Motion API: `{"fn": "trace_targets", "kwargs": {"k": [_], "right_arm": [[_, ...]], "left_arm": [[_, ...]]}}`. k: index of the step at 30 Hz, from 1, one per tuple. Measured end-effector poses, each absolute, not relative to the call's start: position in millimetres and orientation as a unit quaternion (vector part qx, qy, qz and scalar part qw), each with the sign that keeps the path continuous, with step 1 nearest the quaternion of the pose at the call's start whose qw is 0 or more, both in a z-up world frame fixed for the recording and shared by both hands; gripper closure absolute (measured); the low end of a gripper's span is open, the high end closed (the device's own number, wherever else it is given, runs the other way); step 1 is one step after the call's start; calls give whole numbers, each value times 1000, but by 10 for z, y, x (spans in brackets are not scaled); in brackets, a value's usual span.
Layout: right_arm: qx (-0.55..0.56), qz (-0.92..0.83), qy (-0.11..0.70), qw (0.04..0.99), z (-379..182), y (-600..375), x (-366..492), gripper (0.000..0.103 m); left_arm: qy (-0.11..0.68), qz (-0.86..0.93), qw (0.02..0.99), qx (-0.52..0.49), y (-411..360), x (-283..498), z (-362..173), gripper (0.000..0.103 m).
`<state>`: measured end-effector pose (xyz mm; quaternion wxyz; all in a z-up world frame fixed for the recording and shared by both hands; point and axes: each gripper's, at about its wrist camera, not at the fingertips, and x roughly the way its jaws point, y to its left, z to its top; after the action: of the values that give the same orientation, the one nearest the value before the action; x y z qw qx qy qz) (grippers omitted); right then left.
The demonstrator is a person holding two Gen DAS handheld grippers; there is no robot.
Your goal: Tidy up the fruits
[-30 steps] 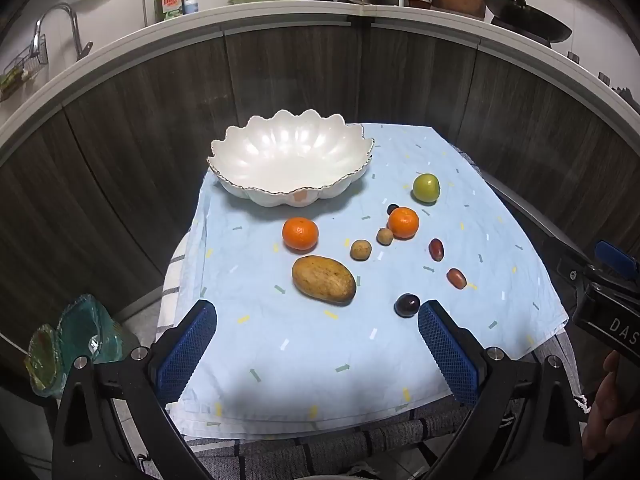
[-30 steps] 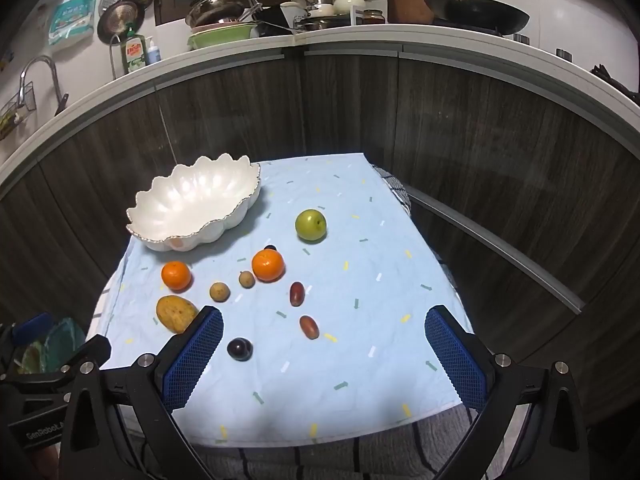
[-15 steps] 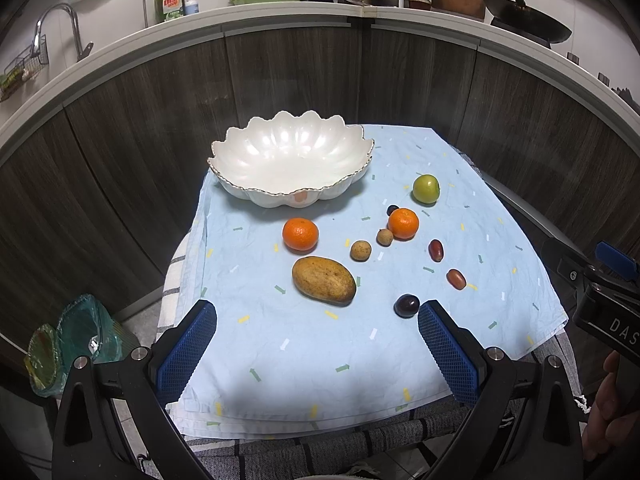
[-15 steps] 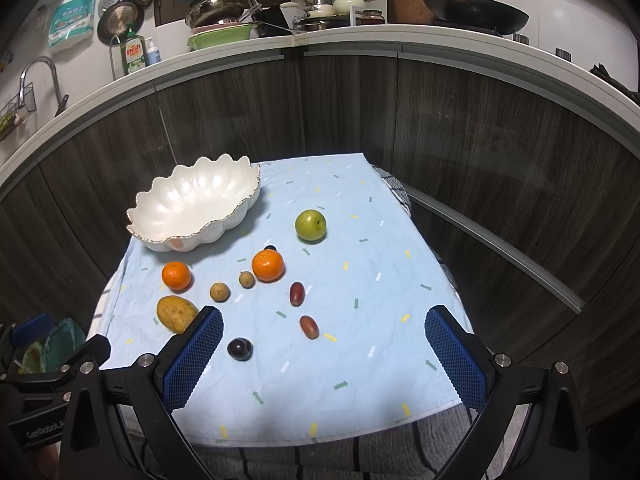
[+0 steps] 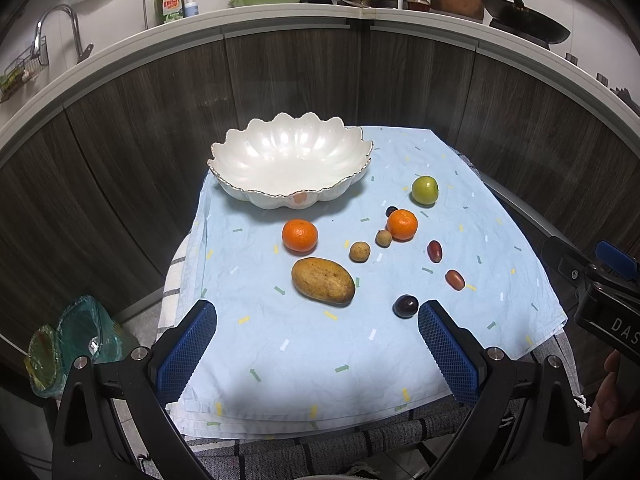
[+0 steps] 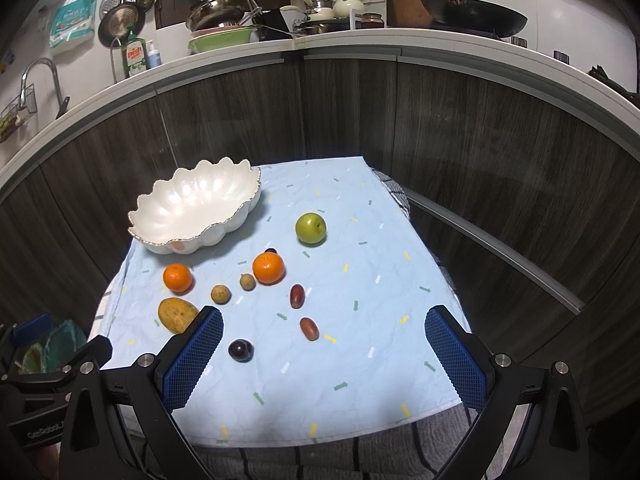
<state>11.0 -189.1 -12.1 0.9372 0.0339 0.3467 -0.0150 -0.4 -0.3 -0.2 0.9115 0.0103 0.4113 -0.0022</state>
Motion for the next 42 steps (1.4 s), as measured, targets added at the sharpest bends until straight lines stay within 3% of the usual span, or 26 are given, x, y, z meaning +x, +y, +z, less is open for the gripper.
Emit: {"fn": "trace_targets", "kwargs": {"k": [42], "right_arm": [[36,-14,346,937,-101,-1908,85,1]], "left_arm": [[406,-2,914,13,14,-19,62,0]]}}
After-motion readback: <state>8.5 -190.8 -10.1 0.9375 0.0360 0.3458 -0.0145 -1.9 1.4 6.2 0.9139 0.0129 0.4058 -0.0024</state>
